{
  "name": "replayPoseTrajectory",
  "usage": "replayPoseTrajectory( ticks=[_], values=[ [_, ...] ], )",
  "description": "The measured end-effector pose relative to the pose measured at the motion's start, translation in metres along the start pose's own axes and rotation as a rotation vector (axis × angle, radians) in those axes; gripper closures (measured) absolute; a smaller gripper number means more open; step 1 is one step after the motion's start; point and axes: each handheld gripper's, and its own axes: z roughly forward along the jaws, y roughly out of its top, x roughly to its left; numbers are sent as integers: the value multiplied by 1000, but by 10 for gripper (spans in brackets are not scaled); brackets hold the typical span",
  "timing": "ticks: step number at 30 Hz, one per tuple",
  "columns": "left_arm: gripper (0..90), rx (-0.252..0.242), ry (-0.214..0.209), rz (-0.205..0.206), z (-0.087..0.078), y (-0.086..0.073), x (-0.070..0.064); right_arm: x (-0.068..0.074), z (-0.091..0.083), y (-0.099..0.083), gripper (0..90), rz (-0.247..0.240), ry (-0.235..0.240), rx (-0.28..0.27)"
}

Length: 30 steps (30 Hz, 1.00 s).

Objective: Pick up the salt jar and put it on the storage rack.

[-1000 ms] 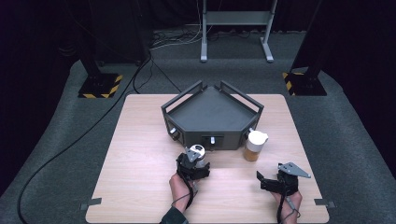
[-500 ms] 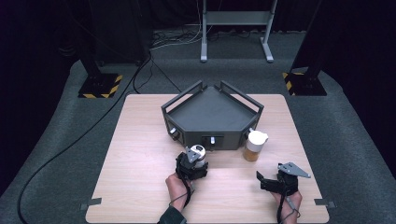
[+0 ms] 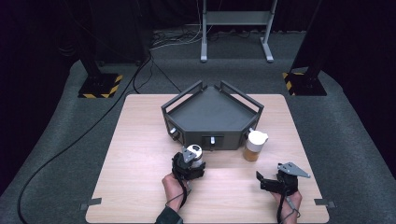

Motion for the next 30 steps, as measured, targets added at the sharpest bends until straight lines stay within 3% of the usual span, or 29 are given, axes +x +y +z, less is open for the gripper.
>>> replayPoseTrajectory(
  ticks=[22, 30],
  values=[
    [319, -4, 48, 2, -23, 4, 17, 0, 0, 1, 0, -2, 3, 4],
    [319, -5, 46, 0, -27, 8, 21, -1, 1, 1, 0, -4, 5, 5]
  ],
)
